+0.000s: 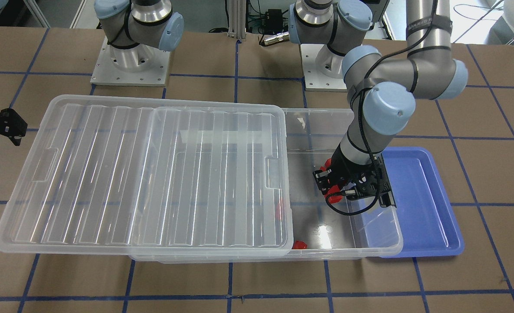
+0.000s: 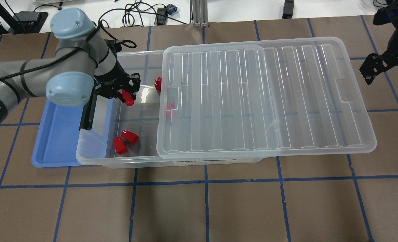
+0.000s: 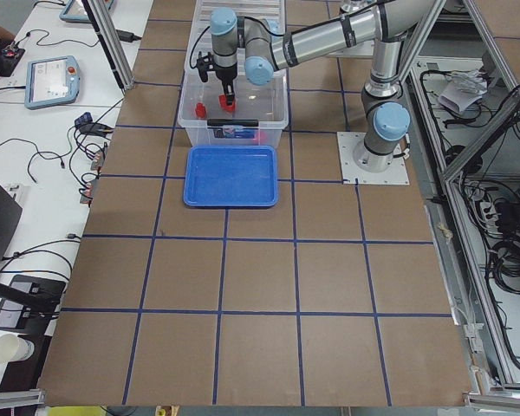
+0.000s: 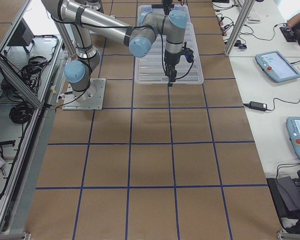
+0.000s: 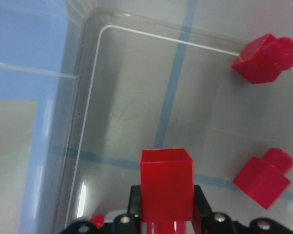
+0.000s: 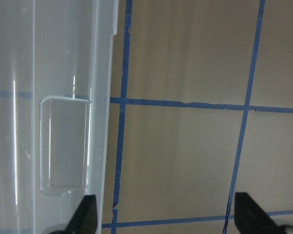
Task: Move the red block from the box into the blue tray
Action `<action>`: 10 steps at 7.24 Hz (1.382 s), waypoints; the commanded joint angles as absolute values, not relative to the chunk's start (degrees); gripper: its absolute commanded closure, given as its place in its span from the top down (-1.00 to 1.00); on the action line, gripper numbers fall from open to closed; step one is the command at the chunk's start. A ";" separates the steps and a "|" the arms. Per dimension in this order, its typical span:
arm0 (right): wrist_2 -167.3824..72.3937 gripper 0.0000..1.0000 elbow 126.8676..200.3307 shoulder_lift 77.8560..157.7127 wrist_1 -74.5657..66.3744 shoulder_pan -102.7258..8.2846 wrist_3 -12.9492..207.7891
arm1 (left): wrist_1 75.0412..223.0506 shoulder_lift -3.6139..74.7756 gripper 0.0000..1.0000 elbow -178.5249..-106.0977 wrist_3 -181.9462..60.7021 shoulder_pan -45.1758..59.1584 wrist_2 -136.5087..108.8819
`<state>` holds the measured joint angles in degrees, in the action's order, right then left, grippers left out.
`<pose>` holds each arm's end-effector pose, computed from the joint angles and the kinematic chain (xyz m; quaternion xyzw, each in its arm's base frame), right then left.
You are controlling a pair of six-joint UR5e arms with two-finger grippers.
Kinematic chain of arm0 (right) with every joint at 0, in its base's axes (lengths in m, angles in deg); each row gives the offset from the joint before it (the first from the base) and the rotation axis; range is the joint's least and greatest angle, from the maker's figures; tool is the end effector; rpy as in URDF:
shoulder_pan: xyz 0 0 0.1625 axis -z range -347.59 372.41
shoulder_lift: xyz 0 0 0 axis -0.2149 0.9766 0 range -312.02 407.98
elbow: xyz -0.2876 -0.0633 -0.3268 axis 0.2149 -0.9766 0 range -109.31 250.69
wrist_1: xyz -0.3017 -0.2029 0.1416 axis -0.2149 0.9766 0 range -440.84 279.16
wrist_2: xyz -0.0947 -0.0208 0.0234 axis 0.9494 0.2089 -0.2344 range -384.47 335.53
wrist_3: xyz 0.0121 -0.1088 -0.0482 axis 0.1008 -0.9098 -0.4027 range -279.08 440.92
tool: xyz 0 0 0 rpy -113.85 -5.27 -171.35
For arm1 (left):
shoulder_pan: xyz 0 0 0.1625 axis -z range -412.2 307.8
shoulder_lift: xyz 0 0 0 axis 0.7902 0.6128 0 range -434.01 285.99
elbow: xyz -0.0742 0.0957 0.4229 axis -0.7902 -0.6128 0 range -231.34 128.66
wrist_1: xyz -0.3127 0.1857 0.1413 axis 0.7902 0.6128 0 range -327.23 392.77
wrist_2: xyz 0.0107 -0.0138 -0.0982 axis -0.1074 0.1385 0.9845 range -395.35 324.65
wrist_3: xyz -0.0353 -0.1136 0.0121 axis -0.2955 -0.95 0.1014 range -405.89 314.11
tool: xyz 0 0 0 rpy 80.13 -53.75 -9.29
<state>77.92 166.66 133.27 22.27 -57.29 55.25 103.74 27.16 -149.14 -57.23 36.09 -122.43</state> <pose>-0.0729 -0.5072 0.4205 0.0443 -0.9930 -0.0227 0.1076 -0.1235 -0.5359 0.3555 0.1135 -0.9932 -0.0016 0.0254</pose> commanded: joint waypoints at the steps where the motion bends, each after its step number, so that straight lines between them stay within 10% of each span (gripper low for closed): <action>1: 77.92 1.00 166.76 133.14 22.34 -57.29 55.25 | 110.90 25.74 -1.00 -144.16 -48.15 30.89 -122.53; 10: 77.57 1.00 170.09 130.07 22.96 -53.07 55.43 | 96.42 34.69 -1.00 -156.01 -24.71 10.64 -121.92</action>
<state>77.60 169.69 130.33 22.98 -52.89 55.24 99.66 32.93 -154.18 -25.40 10.70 -121.89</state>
